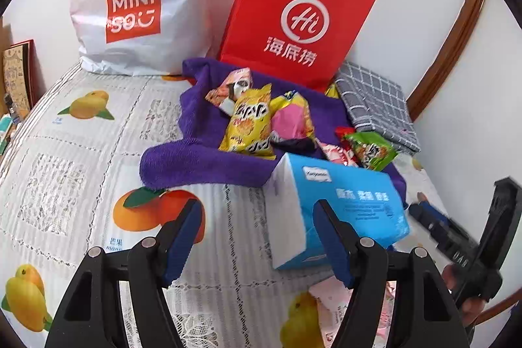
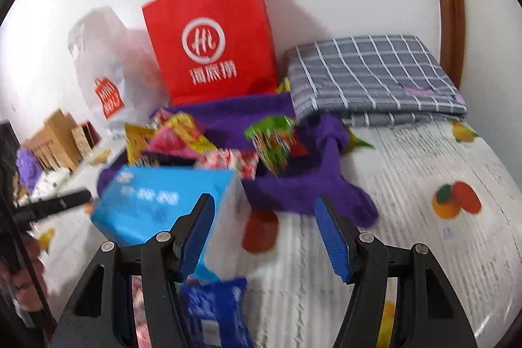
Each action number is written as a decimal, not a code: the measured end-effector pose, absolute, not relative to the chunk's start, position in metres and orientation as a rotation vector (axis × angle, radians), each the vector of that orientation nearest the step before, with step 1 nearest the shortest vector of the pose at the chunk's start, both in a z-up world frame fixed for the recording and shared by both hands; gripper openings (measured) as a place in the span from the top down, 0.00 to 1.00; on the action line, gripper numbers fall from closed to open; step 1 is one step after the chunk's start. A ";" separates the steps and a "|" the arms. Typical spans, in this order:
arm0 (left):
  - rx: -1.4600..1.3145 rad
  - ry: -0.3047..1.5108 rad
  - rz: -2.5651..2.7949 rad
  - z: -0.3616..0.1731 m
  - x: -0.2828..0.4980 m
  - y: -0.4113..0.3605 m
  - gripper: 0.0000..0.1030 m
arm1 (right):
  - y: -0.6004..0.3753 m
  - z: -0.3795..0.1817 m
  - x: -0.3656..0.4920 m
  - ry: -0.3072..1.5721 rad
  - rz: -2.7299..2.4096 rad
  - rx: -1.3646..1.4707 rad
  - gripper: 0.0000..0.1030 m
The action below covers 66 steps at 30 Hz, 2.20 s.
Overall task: Organize snacks
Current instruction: 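Grasp the dark blue packet with the right tool while the left tool reaches toward the pink sachet, then grasp the pink sachet with the left tool while the right tool holds the blue packet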
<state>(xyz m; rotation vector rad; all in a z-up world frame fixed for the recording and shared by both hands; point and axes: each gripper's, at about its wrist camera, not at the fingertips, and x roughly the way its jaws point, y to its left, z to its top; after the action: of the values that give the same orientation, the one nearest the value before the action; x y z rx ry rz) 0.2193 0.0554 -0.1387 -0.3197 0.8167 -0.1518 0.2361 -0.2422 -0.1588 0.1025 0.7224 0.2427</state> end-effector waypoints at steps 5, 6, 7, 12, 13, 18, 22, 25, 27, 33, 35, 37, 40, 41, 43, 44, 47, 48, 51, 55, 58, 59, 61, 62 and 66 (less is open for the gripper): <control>-0.332 0.805 -0.145 -0.138 0.219 0.060 0.34 | -0.242 -0.166 0.225 0.732 0.257 0.104 0.38; -0.343 0.807 -0.147 -0.138 0.220 0.062 0.34 | -0.244 -0.167 0.222 0.738 0.261 0.117 0.38; -0.353 0.807 -0.151 -0.138 0.220 0.063 0.34 | -0.246 -0.167 0.222 0.741 0.268 0.127 0.38; -0.397 0.822 -0.179 -0.140 0.221 0.066 0.34 | -0.256 -0.175 0.214 0.808 0.319 0.202 0.38; -0.401 0.831 -0.188 -0.141 0.221 0.065 0.34 | -0.255 -0.179 0.210 0.823 0.323 0.199 0.38; -0.401 0.831 -0.215 -0.140 0.220 0.061 0.34 | -0.235 -0.183 0.196 0.866 0.324 0.085 0.38; -0.387 0.825 -0.227 -0.137 0.218 0.057 0.34 | -0.217 -0.186 0.194 0.881 0.343 0.005 0.38; -0.384 0.817 -0.229 -0.136 0.217 0.056 0.34 | -0.208 -0.191 0.197 0.924 0.342 -0.054 0.38; -0.379 0.813 -0.235 -0.134 0.216 0.054 0.34 | -0.202 -0.194 0.199 0.941 0.327 -0.096 0.38; -0.381 0.815 -0.243 -0.134 0.214 0.054 0.34 | -0.207 -0.195 0.197 0.931 0.289 -0.099 0.55; -0.382 0.814 -0.242 -0.134 0.214 0.054 0.34 | -0.215 -0.193 0.198 0.920 0.261 -0.063 0.57; -0.379 0.818 -0.245 -0.134 0.214 0.053 0.34 | -0.227 -0.189 0.196 0.895 0.212 -0.014 0.58; -0.378 0.827 -0.252 -0.136 0.215 0.051 0.34 | -0.247 -0.183 0.192 0.845 0.174 0.034 0.58; -0.376 0.829 -0.254 -0.136 0.216 0.049 0.34 | -0.249 -0.183 0.192 0.841 0.151 0.014 0.58; -0.363 0.838 -0.257 -0.138 0.216 0.046 0.34 | -0.254 -0.184 0.193 0.848 0.108 -0.040 0.58; -0.358 0.841 -0.258 -0.138 0.216 0.044 0.34 | -0.255 -0.185 0.194 0.854 0.102 -0.043 0.58; -0.340 0.847 -0.267 -0.139 0.215 0.039 0.34 | -0.256 -0.192 0.203 0.909 0.132 -0.025 0.58; -0.328 0.845 -0.260 -0.139 0.214 0.038 0.34 | -0.256 -0.194 0.206 0.925 0.135 -0.027 0.57; -0.301 0.858 -0.251 -0.142 0.211 0.032 0.34 | -0.250 -0.195 0.207 0.935 0.131 -0.053 0.56; -0.202 0.841 -0.247 -0.138 0.201 0.018 0.34 | -0.253 -0.196 0.203 0.936 0.140 -0.034 0.56; -0.173 0.861 -0.276 -0.143 0.192 0.007 0.34 | -0.255 -0.196 0.203 0.935 0.137 -0.018 0.56; -0.162 0.880 -0.292 -0.148 0.190 0.002 0.34 | -0.255 -0.196 0.204 0.936 0.137 -0.019 0.56; -0.147 0.914 -0.319 -0.155 0.185 -0.007 0.34 | -0.254 -0.197 0.203 0.936 0.132 -0.033 0.55; -0.143 0.933 -0.336 -0.159 0.184 -0.012 0.34 | -0.253 -0.197 0.204 0.936 0.129 -0.040 0.55; -0.134 0.983 -0.358 -0.171 0.178 -0.025 0.34 | -0.253 -0.195 0.204 0.936 0.133 -0.033 0.55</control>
<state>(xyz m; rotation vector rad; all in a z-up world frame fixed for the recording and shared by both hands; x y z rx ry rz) 0.1777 -0.0254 -0.1708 -0.1343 0.9830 -0.3581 0.2042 -0.2533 -0.1950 -0.0329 0.9357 0.1326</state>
